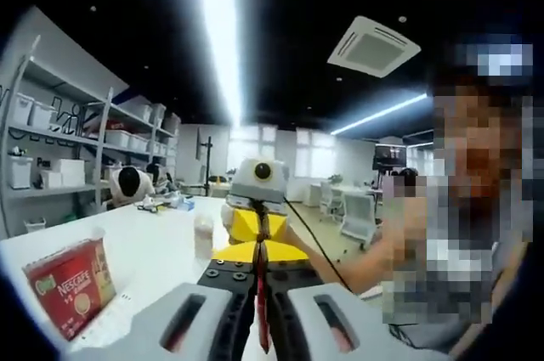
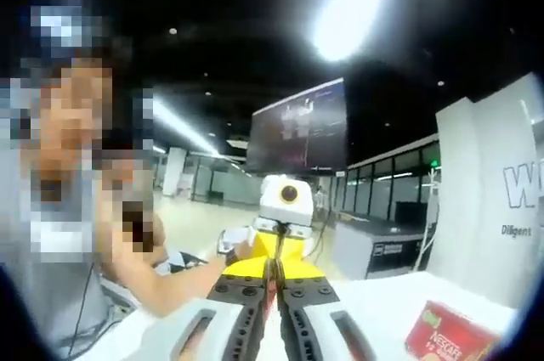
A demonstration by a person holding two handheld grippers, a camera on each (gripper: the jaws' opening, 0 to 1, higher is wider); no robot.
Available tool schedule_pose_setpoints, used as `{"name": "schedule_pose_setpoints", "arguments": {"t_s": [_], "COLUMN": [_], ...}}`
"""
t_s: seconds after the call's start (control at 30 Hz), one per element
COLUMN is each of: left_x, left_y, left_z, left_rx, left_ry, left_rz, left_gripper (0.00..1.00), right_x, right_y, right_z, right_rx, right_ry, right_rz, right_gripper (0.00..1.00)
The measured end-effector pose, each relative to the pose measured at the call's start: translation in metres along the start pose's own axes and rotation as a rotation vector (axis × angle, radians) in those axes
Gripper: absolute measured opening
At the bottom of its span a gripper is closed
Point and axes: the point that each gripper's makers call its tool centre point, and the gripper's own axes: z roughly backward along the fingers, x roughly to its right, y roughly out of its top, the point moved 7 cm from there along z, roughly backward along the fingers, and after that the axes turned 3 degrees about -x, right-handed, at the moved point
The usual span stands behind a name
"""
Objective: Tear open the coffee pouch, take out the coffee, and pour the coffee from the pouch into the cup
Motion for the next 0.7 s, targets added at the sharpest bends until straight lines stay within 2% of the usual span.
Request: {"name": "schedule_pose_setpoints", "arguments": {"t_s": [0.13,0.3,0.53,0.7], "left_x": [-0.0019,-0.0005,-0.0006,-0.0005], "left_y": [0.0013,0.0015,0.0033,0.0032], "left_z": [0.0011,-0.0002,0.0016,0.0027], "left_rx": [0.010,0.012,0.027,0.023], "left_ry": [0.002,-0.003,-0.019,-0.007], "left_rz": [0.005,0.013,0.022,-0.013], "left_gripper": [0.04,0.04,0.04,0.07], "right_x": [0.0014,0.0015,-0.0008,-0.0007], "right_y": [0.0004,0.0009,0.0043,0.0034], "right_z": [0.0004,-0.0001,-0.0030,-0.0022], "right_rx": [-0.004,-0.006,-0.014,-0.012], "right_ry": [-0.002,-0.018,-0.019,-0.030], "right_rz": [0.032,0.036,-0.040,-0.056], "right_gripper": [0.08,0.05,0.02,0.02]}}
